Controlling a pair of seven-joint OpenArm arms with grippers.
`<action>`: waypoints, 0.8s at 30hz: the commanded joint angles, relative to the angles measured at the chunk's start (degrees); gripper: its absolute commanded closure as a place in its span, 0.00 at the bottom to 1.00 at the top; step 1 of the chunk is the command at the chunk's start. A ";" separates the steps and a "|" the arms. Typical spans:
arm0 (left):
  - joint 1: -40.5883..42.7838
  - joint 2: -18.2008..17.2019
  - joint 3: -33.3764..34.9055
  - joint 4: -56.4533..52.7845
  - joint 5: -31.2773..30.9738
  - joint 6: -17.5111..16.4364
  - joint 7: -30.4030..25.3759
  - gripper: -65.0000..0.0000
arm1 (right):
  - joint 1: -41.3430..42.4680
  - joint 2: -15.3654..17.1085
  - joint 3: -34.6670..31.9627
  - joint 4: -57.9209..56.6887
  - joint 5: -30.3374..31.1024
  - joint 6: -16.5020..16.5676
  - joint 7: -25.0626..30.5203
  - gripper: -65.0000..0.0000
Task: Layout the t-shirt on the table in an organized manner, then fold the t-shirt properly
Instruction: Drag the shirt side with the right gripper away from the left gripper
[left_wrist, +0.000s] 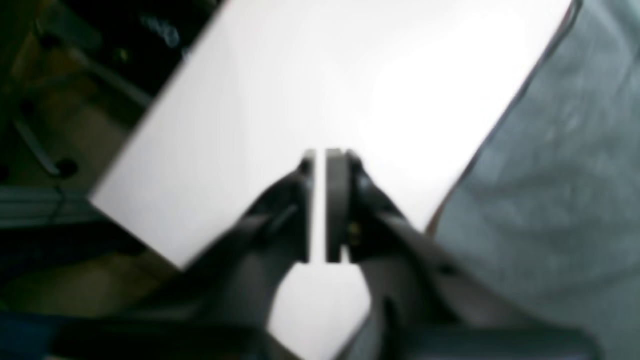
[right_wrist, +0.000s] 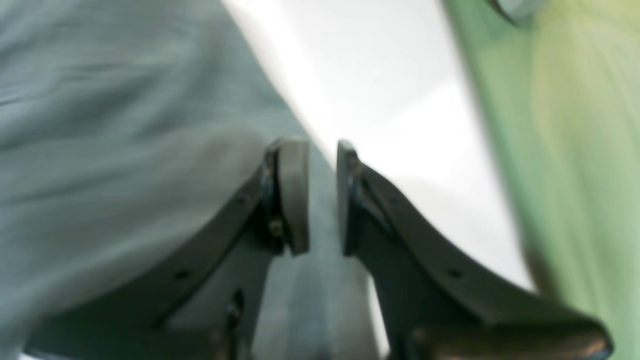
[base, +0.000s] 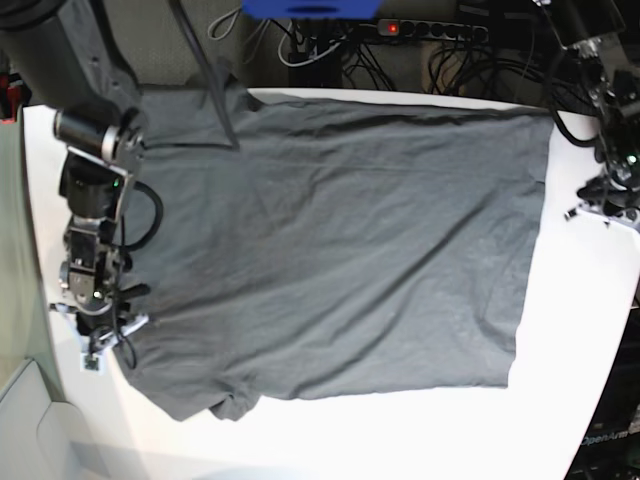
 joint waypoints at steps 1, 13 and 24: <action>0.21 -1.08 -0.48 2.20 0.28 0.22 -1.42 0.79 | 0.45 0.37 0.06 3.78 0.22 1.32 -0.11 0.81; 13.66 5.08 -0.57 15.04 0.28 -3.65 -1.95 0.34 | -17.31 -4.38 -0.12 42.63 0.22 18.11 -19.19 0.52; 15.59 12.99 -11.47 14.60 0.45 -20.18 -2.12 0.34 | -38.32 -5.43 0.23 67.60 0.31 24.88 -22.09 0.38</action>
